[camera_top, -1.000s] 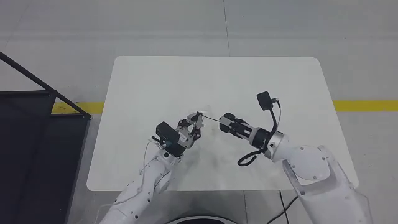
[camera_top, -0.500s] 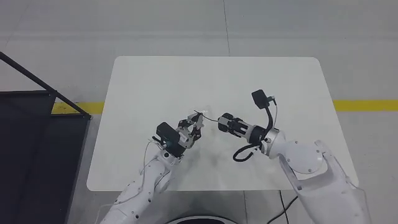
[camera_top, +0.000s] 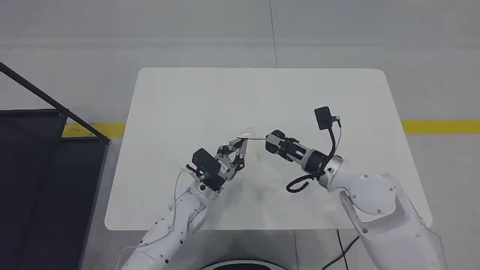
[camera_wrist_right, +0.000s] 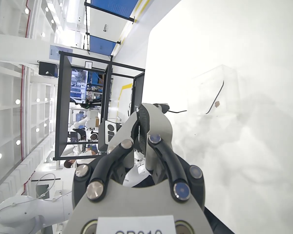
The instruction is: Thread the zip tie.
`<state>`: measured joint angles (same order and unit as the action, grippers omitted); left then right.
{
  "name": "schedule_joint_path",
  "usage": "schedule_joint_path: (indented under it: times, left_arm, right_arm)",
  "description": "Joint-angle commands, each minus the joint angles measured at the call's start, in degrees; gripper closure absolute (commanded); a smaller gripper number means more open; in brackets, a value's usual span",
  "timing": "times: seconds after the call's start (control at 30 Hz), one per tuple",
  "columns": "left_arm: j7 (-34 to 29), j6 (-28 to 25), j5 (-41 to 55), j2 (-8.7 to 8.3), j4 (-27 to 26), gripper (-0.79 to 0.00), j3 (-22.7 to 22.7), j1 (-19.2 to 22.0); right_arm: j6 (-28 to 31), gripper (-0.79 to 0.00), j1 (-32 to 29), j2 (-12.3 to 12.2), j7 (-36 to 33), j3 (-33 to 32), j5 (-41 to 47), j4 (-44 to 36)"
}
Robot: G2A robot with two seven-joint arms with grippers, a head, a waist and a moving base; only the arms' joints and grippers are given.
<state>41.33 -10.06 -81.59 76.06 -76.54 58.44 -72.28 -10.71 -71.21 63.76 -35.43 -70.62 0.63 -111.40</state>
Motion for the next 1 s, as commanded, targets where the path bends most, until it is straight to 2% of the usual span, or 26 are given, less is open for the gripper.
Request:
schedule_joint_path:
  times: [0.0, 0.23, 0.33, 0.53, 0.83, 0.97]
  left_arm:
    - [-0.53, 0.19, -0.46, 0.06, 0.03, 0.0, -0.14, 0.07]
    - [-1.96, 0.61, -0.92, 0.29, 0.2, 0.0, -0.42, 0.32]
    - [-2.18, -0.21, -1.31, 0.33, 0.19, 0.0, -0.63, 0.4]
    - [-0.13, -0.14, -1.22, 0.39, -0.15, 0.0, -0.33, -0.06]
    - [-0.35, -0.96, -1.2, 0.44, 0.29, 0.0, 0.07, -0.05]
    - [-0.13, -1.15, -0.14, 0.56, 0.31, 0.0, 0.31, 0.0]
  right_arm:
    - [1.35, 0.0, -0.3, 0.0, 0.09, -0.07, 0.05, -0.13]
    - [8.04, 0.0, -2.26, -0.18, -0.81, -1.46, 1.71, 0.15]
    - [7.03, 0.0, -1.87, -0.26, -2.38, -1.56, 1.88, 0.6]
    - [0.41, 0.0, 1.43, -0.15, -4.77, 0.15, 0.04, 1.5]
    - [5.25, 0.0, -0.22, 0.05, -1.27, -0.93, 3.01, 1.78]
    - [1.42, 0.0, 0.7, -0.07, -3.24, -0.69, 1.75, 2.01]
